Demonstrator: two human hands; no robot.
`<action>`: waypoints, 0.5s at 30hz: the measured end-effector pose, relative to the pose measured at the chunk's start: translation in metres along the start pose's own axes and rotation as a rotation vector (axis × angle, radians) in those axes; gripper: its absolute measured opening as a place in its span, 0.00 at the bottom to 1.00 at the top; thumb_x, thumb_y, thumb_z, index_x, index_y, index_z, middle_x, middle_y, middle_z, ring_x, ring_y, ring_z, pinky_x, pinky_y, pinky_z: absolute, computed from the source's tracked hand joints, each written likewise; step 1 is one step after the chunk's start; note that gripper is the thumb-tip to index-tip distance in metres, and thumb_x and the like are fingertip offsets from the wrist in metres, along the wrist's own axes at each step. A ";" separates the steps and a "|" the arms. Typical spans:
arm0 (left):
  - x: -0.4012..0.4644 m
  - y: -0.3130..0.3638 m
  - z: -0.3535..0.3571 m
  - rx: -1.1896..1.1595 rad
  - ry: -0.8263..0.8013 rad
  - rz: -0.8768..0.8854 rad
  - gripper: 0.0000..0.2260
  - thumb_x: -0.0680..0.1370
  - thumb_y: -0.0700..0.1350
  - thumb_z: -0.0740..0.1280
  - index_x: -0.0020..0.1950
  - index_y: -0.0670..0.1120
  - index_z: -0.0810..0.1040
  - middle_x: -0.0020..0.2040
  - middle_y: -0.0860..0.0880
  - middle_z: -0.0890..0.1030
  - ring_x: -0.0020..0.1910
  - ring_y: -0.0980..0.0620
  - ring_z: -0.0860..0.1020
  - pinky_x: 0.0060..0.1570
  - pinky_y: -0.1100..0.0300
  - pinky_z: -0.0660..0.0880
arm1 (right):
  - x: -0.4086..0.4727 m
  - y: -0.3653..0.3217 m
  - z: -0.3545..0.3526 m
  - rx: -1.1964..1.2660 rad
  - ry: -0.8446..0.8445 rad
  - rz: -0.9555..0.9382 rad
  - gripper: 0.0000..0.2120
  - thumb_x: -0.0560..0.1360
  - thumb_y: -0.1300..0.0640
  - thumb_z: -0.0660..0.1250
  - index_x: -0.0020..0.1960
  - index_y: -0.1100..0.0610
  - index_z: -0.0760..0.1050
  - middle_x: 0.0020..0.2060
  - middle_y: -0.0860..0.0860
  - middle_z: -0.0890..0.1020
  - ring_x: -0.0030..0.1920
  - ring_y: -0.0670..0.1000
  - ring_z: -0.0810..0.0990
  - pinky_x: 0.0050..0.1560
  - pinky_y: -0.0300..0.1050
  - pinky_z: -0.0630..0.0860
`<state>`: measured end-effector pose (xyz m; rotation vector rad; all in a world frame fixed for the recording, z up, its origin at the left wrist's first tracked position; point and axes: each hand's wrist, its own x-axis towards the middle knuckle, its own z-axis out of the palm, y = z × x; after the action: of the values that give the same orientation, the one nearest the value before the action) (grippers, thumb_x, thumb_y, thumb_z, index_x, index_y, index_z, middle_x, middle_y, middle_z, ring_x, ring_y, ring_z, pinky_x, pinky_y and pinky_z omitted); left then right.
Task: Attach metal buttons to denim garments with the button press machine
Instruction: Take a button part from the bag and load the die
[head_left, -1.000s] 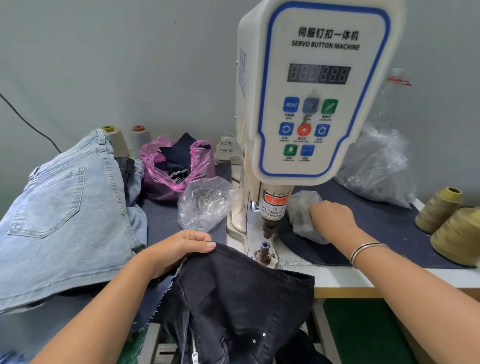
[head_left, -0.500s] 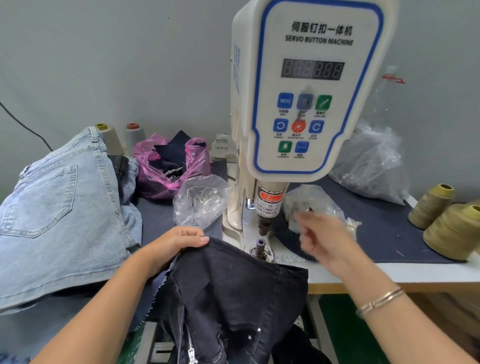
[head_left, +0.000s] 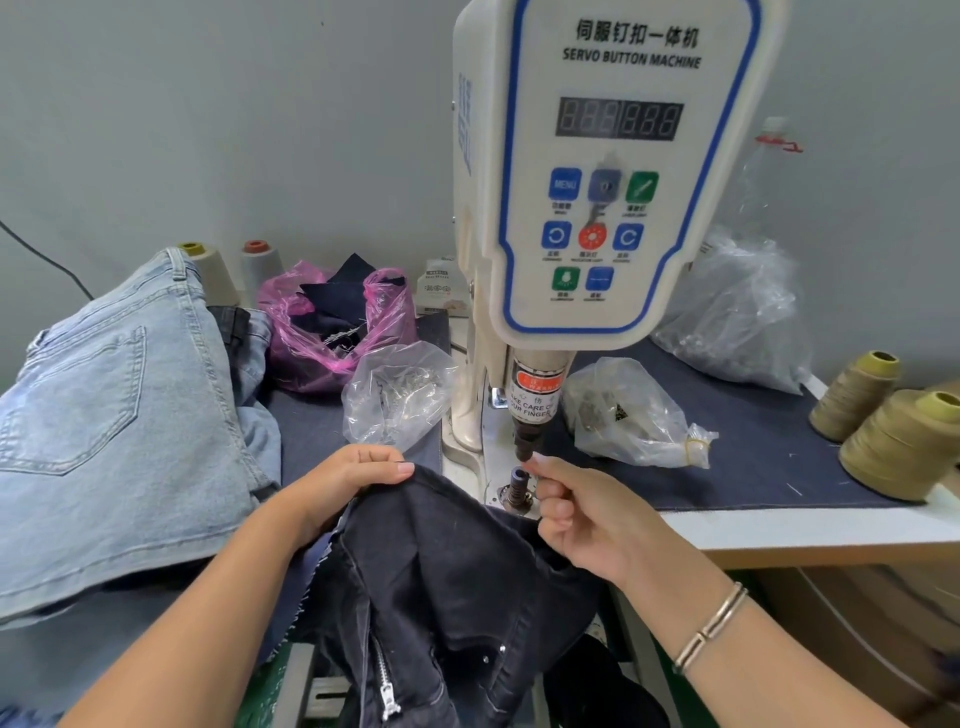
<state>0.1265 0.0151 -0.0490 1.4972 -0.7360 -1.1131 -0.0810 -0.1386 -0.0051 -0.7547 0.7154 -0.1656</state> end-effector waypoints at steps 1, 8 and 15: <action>0.000 0.000 0.000 0.000 -0.002 -0.003 0.12 0.64 0.52 0.74 0.27 0.49 0.74 0.27 0.51 0.73 0.25 0.57 0.71 0.27 0.66 0.68 | 0.000 0.000 0.001 0.025 -0.011 0.014 0.04 0.75 0.61 0.66 0.42 0.61 0.75 0.21 0.48 0.68 0.17 0.43 0.65 0.16 0.34 0.61; 0.000 0.000 0.000 0.012 0.004 0.004 0.14 0.62 0.55 0.74 0.27 0.49 0.74 0.27 0.51 0.73 0.26 0.57 0.71 0.28 0.67 0.69 | -0.006 0.000 0.005 0.246 -0.072 0.119 0.04 0.66 0.61 0.68 0.37 0.63 0.77 0.21 0.48 0.68 0.16 0.43 0.66 0.16 0.32 0.62; 0.000 -0.001 0.000 0.020 0.022 0.015 0.13 0.62 0.55 0.74 0.27 0.49 0.73 0.26 0.53 0.72 0.25 0.58 0.70 0.27 0.68 0.67 | -0.016 -0.002 0.010 0.404 -0.066 0.145 0.05 0.67 0.63 0.67 0.41 0.65 0.76 0.20 0.48 0.67 0.16 0.44 0.67 0.16 0.33 0.64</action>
<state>0.1268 0.0151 -0.0500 1.5162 -0.7445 -1.0796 -0.0864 -0.1285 0.0095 -0.3202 0.6449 -0.1466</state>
